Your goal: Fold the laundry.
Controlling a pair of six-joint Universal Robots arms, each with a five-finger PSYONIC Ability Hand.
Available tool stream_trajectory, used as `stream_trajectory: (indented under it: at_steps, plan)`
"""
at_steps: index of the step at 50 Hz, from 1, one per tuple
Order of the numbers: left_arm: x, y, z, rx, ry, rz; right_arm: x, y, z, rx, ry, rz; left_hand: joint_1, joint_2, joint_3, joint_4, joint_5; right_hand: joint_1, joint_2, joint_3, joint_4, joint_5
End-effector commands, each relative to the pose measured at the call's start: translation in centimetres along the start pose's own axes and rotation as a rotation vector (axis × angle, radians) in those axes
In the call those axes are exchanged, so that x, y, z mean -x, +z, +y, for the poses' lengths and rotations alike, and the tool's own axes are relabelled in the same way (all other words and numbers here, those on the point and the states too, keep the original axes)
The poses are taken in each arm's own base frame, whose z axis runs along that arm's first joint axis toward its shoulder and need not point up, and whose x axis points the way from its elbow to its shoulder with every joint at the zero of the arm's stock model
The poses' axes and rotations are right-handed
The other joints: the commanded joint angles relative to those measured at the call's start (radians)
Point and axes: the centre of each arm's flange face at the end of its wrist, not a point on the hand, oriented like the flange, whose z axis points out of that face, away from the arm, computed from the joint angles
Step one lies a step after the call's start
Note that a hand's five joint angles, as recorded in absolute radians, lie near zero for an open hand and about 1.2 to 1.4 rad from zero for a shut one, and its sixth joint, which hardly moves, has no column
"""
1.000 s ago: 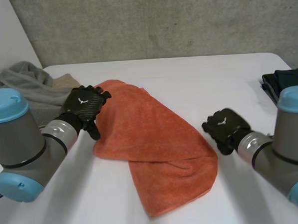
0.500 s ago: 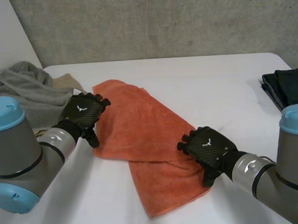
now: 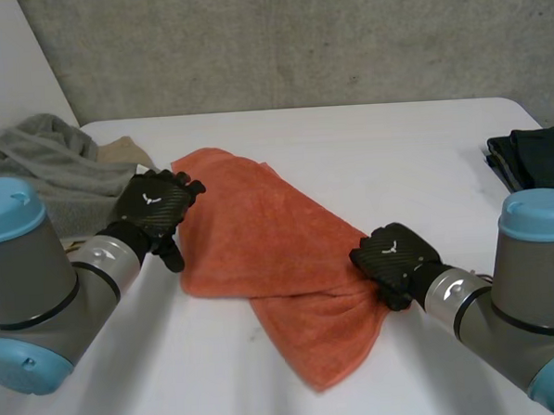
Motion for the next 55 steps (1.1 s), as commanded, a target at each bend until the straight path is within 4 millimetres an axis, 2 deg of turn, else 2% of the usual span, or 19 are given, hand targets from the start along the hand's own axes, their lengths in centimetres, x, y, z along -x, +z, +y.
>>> stream_trajectory:
  at_steps: [1, 3, 4, 7, 8, 12, 17, 23, 25, 34, 36, 37, 38, 39, 42, 45, 47, 50, 55]
  plan:
    - [0.1, -0.1, -0.4, -0.011, 0.001, -0.003, -2.1, -2.6, -4.4, -0.074, -0.026, 0.062, -0.019, 0.000, -0.005, 0.000, 0.007, 0.443, 0.227, 0.215, 0.210, 0.258]
    - [0.1, -0.1, -0.3, -0.010, 0.002, -0.002, -2.9, -3.3, -5.8, -0.106, -0.036, 0.083, -0.022, -0.003, -0.008, -0.003, 0.004, 0.443, 0.227, 0.215, 0.210, 0.258]
    - [0.1, -0.1, -0.3, -0.010, 0.002, -0.002, -3.5, -4.1, -7.2, -0.140, -0.041, 0.102, -0.025, -0.006, -0.011, -0.006, 0.001, 0.443, 0.227, 0.215, 0.210, 0.258]
    - [0.1, -0.1, -0.3, -0.012, 0.003, -0.001, -4.3, -5.2, -9.1, -0.188, -0.055, 0.128, -0.031, -0.012, -0.017, -0.012, -0.004, 0.443, 0.227, 0.215, 0.210, 0.258]
    - [0.1, 0.0, -0.3, -0.014, 0.003, -0.004, -5.0, -6.1, -10.5, -0.230, -0.070, 0.152, -0.031, -0.012, -0.017, -0.012, -0.004, 0.443, 0.227, 0.215, 0.210, 0.258]
    - [0.8, 0.5, -0.7, -0.046, 0.007, -0.029, -7.0, -7.8, -13.1, -0.308, -0.107, 0.221, -0.031, -0.012, -0.017, -0.012, -0.004, 0.443, 0.227, 0.215, 0.210, 0.258]
    - [2.3, 1.3, -0.8, -0.080, 0.012, -0.079, -10.4, -8.7, -13.6, -0.293, -0.108, 0.305, -0.031, -0.012, -0.017, -0.012, -0.004, 0.443, 0.227, 0.215, 0.210, 0.258]
    - [2.8, 1.8, -1.1, -0.099, 0.017, -0.094, -16.6, -9.4, -12.1, -0.205, -0.106, 0.460, -0.031, -0.012, -0.017, -0.012, -0.004, 0.443, 0.227, 0.215, 0.210, 0.258]
    - [2.8, 1.9, -0.8, -0.094, 0.018, -0.092, -17.7, -8.9, -11.5, -0.188, -0.115, 0.482, -0.031, -0.012, -0.017, -0.012, -0.004, 0.443, 0.227, 0.215, 0.210, 0.258]
    - [1.5, 3.4, -0.1, -0.093, 0.029, -0.059, -20.0, -2.0, -6.6, -0.108, -0.182, 0.454, -0.022, -0.003, -0.008, -0.003, 0.004, 0.443, 0.227, 0.215, 0.210, 0.258]
    - [0.9, 3.9, -0.2, -0.103, 0.034, -0.046, -20.5, 0.2, -5.1, -0.104, -0.205, 0.454, -0.019, 0.000, -0.005, 0.000, 0.007, 0.443, 0.227, 0.215, 0.210, 0.258]
    - [0.7, 4.2, -0.2, -0.105, 0.035, -0.040, -20.8, 0.8, -4.8, -0.108, -0.213, 0.461, -0.016, 0.003, -0.002, 0.003, 0.010, 0.319, 0.103, 0.091, 0.086, 0.134]
    - [0.5, 4.4, -0.2, -0.107, 0.036, -0.034, -21.0, 1.3, -4.5, -0.110, -0.220, 0.471, -0.013, 0.006, 0.001, 0.006, 0.013, -0.019, -0.235, -0.248, -0.253, -0.205]
    - [0.2, 4.8, -0.4, -0.116, 0.039, -0.026, -21.6, 2.1, -4.0, -0.112, -0.233, 0.497, -0.004, 0.014, 0.009, 0.014, 0.022, -0.778, -0.995, -1.007, -1.012, -0.964]
    - [-0.1, 5.5, -0.4, -0.124, 0.041, -0.015, -21.9, 2.4, -4.1, -0.119, -0.242, 0.531, 0.016, 0.035, 0.030, 0.035, 0.042, -0.778, -0.995, -1.007, -1.012, -0.964]
    - [-0.8, 6.5, 0.0, -0.122, 0.043, 0.002, -21.1, 2.2, -5.3, -0.129, -0.227, 0.558, 0.049, 0.067, 0.062, 0.067, 0.075, -0.778, -0.995, -1.007, -1.012, -0.964]
    - [-1.1, 7.4, 0.3, -0.125, 0.046, 0.014, -19.6, 1.7, -6.5, -0.142, -0.211, 0.554, 0.095, 0.114, 0.109, 0.114, 0.122, -0.778, -0.995, -1.007, -1.012, -0.964]
    - [-1.6, 8.3, 0.5, -0.137, 0.050, 0.045, -18.0, 1.1, -6.8, -0.135, -0.193, 0.528, 0.148, 0.167, 0.162, 0.167, 0.174, -0.778, -0.995, -1.007, -1.012, -0.964]
    - [-2.9, 10.3, 1.7, -0.153, 0.081, 0.169, -14.5, 0.4, -5.3, -0.084, -0.165, 0.443, 0.274, 0.293, 0.288, 0.293, 0.301, -0.778, -0.995, -1.007, -1.012, -0.964]
